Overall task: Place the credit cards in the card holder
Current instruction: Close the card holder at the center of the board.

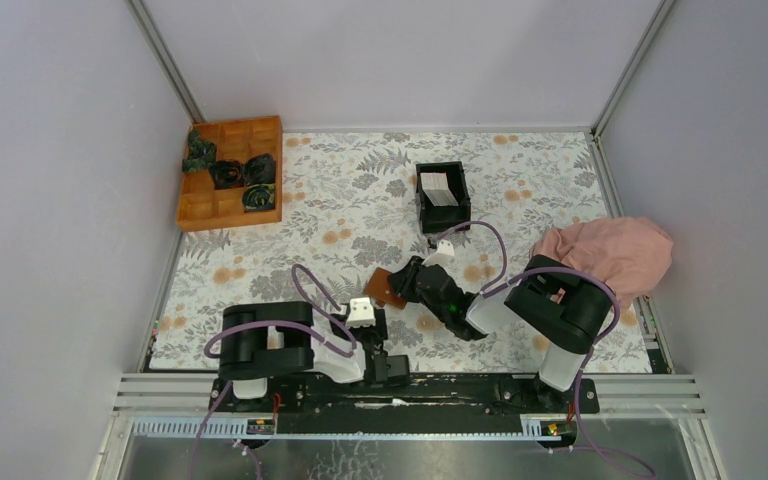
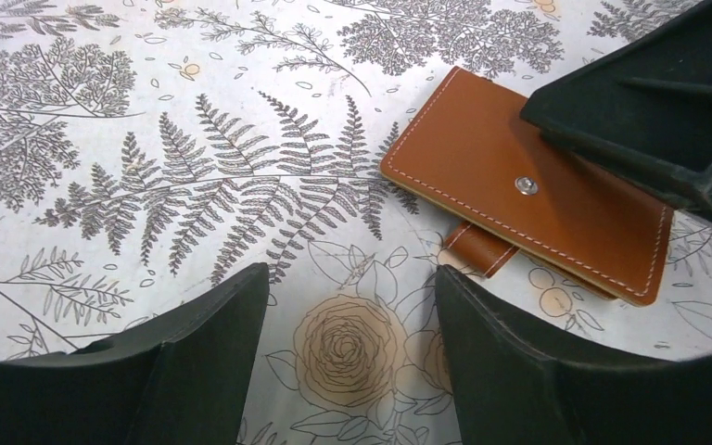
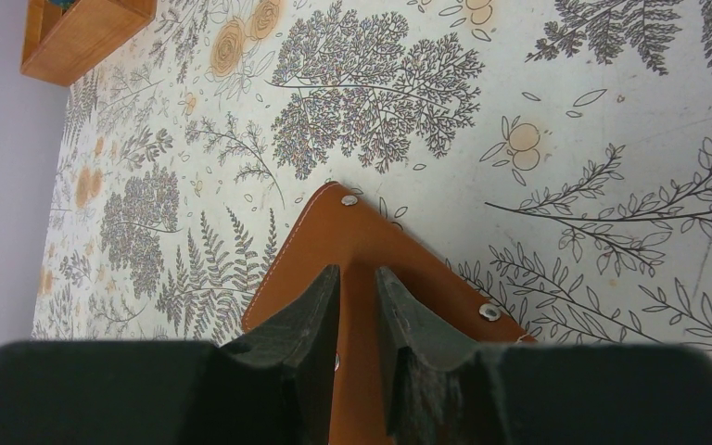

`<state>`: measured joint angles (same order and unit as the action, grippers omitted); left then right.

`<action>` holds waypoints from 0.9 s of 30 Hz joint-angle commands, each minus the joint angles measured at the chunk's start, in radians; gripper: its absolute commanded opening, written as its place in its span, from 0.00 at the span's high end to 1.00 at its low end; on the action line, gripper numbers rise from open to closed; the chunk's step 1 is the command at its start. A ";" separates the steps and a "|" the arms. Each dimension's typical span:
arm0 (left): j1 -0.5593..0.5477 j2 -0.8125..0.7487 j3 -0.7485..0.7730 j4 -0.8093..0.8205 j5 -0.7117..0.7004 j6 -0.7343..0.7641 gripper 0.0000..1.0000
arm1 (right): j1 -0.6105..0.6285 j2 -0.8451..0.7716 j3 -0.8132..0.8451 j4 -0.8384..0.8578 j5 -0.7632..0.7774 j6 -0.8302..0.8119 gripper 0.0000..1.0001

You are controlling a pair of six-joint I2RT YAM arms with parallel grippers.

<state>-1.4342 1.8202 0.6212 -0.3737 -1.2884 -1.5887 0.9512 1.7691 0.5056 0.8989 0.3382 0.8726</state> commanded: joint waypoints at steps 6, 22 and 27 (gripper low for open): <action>-0.004 -0.143 -0.289 0.671 0.266 0.531 0.23 | 0.008 0.055 -0.016 -0.210 -0.002 -0.013 0.72; 0.013 -0.293 -0.381 0.768 0.408 0.531 0.21 | 0.009 -0.036 -0.022 -0.307 0.049 -0.060 0.71; 0.032 -0.463 -0.433 0.691 0.377 0.458 0.22 | 0.014 -0.157 -0.021 -0.416 0.080 -0.107 0.67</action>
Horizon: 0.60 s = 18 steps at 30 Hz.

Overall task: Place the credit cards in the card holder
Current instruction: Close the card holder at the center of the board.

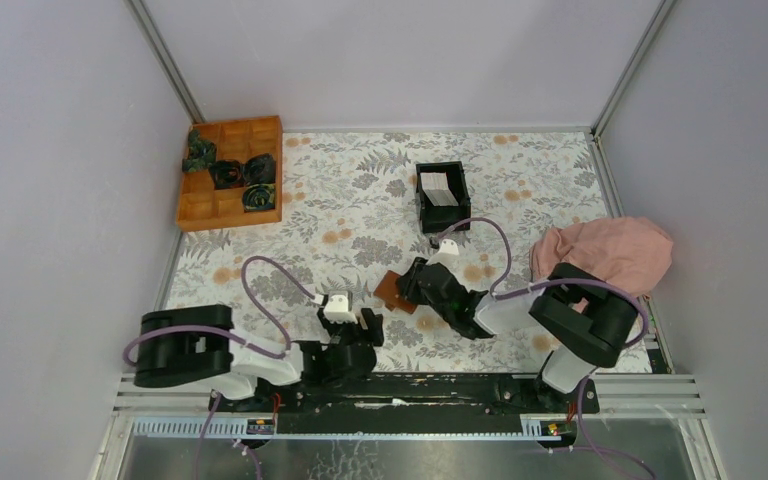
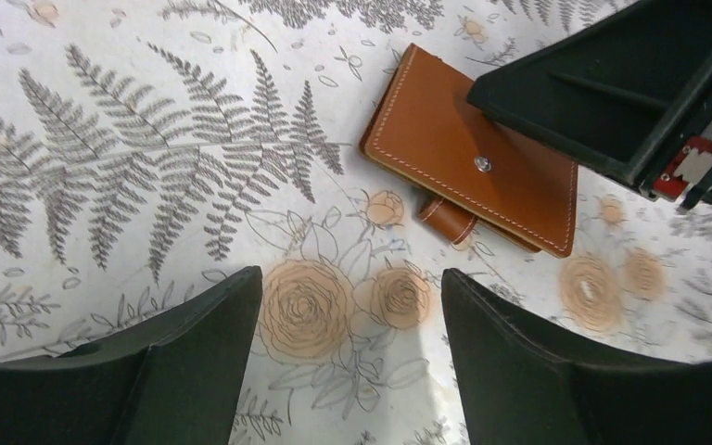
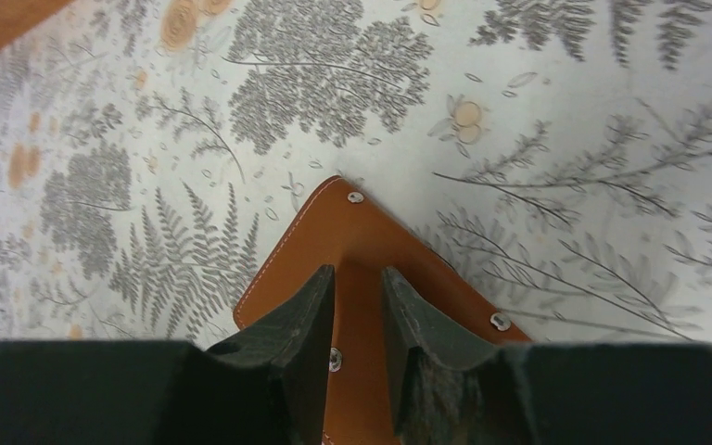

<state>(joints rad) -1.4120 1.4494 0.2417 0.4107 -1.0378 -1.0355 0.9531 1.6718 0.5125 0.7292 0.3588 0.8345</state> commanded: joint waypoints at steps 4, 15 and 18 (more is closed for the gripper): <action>0.035 -0.265 -0.059 -0.215 0.096 -0.111 0.22 | 0.016 -0.091 -0.030 -0.302 0.063 -0.063 0.67; 0.218 -0.332 0.036 -0.151 0.209 0.127 0.24 | 0.113 -0.380 -0.069 -0.475 0.241 -0.079 0.66; 0.272 -0.270 0.083 -0.077 0.291 0.198 0.25 | 0.118 -0.452 -0.067 -0.532 0.268 -0.082 0.65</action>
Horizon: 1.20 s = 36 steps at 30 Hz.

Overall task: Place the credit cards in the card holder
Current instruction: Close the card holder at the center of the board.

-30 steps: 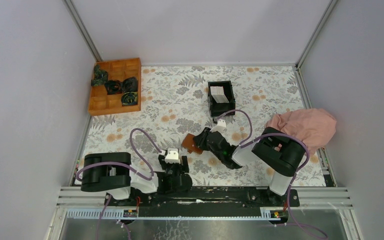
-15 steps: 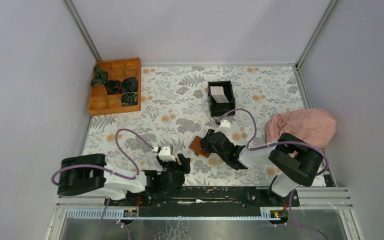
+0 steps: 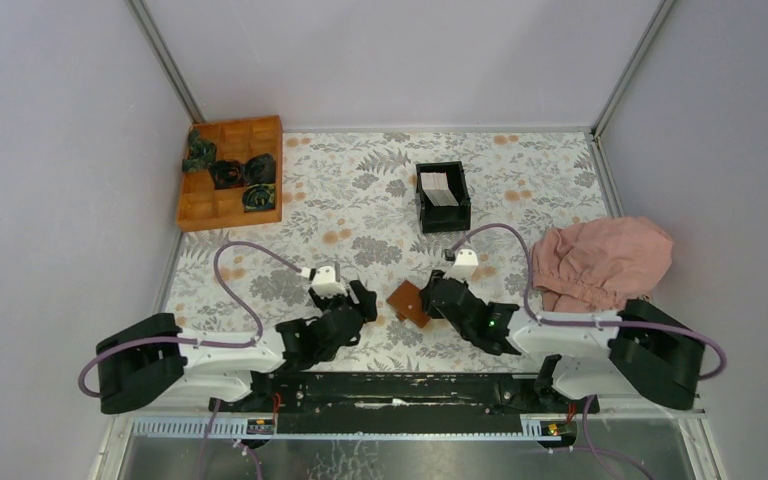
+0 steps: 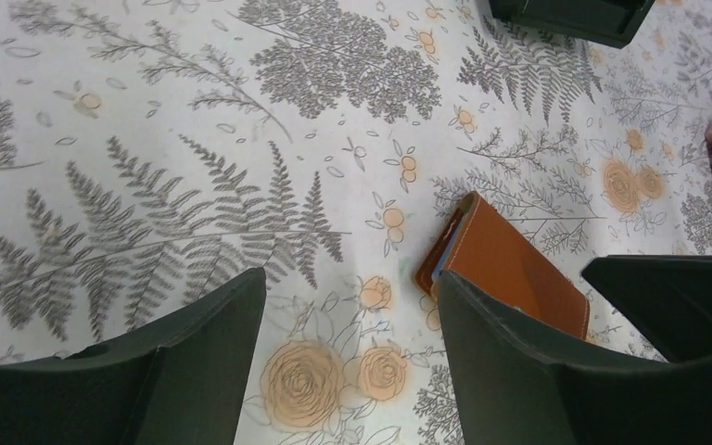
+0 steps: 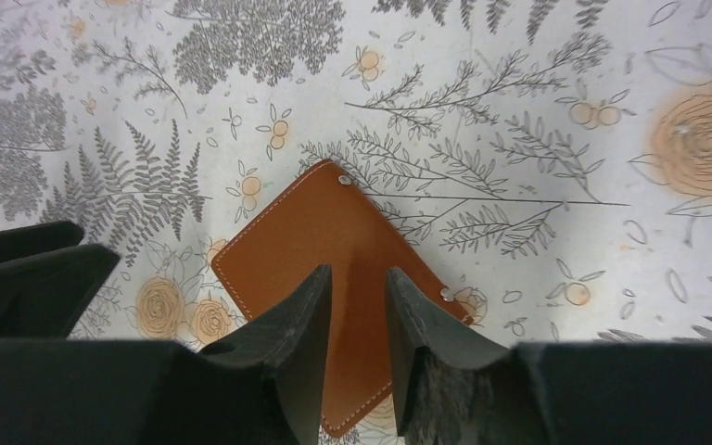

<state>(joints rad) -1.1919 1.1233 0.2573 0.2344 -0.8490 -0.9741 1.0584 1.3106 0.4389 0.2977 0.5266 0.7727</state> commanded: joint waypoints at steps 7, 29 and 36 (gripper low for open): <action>0.139 0.199 0.179 0.184 0.241 0.242 0.26 | 0.051 -0.220 -0.005 -0.311 0.165 0.086 0.67; 0.253 0.328 0.115 0.325 0.443 0.211 0.49 | 0.063 0.129 0.083 -0.208 0.078 0.147 0.95; 0.253 0.241 -0.012 0.353 0.416 0.152 0.51 | -0.033 0.195 0.104 -0.092 0.024 0.069 0.94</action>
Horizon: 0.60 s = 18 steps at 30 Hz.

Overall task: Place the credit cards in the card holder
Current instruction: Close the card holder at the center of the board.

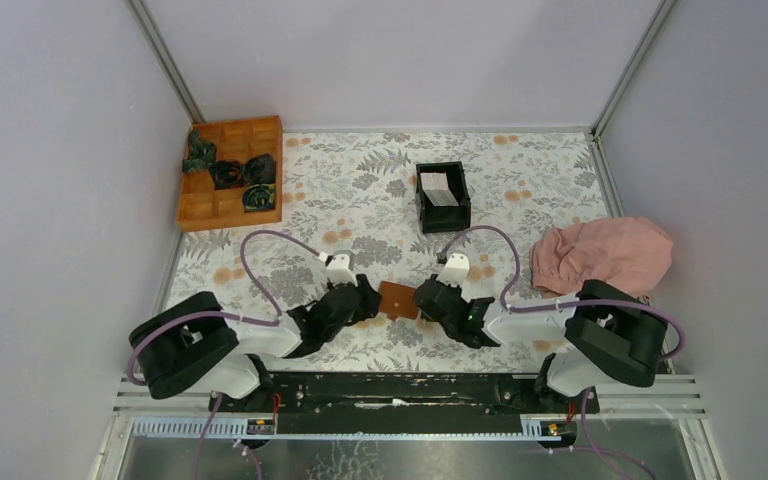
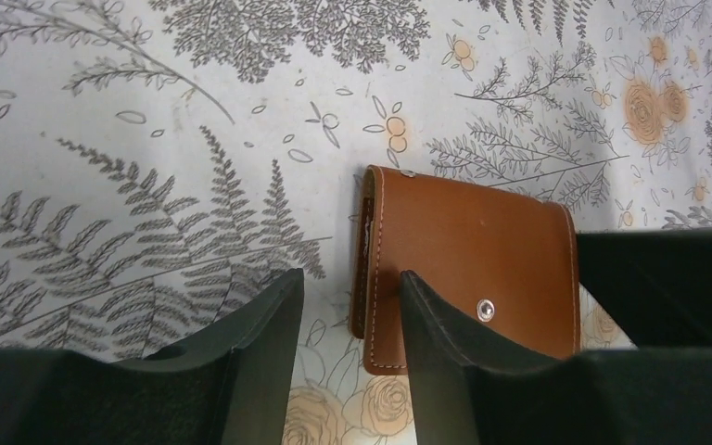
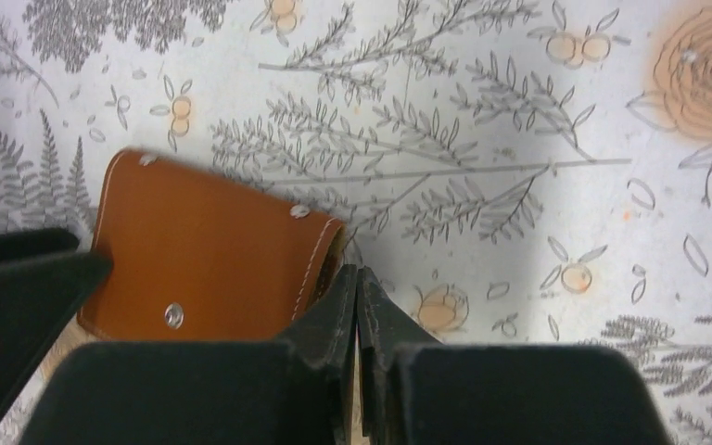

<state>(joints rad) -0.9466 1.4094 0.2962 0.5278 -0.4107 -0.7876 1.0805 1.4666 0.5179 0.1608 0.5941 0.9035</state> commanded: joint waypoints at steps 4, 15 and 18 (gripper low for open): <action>0.008 -0.068 -0.083 0.062 -0.027 -0.056 0.51 | -0.127 0.086 0.059 0.143 -0.108 -0.126 0.93; 0.007 -0.180 -0.123 -0.002 -0.060 -0.097 0.50 | -0.241 0.307 0.239 0.281 -0.331 -0.215 0.91; 0.007 -0.219 -0.135 -0.018 -0.077 -0.109 0.49 | -0.268 0.366 0.326 0.290 -0.390 -0.227 0.91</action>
<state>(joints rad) -0.9463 1.2350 0.1799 0.5304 -0.4355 -0.8734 0.8440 1.7660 0.7456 0.4313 0.3126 0.7254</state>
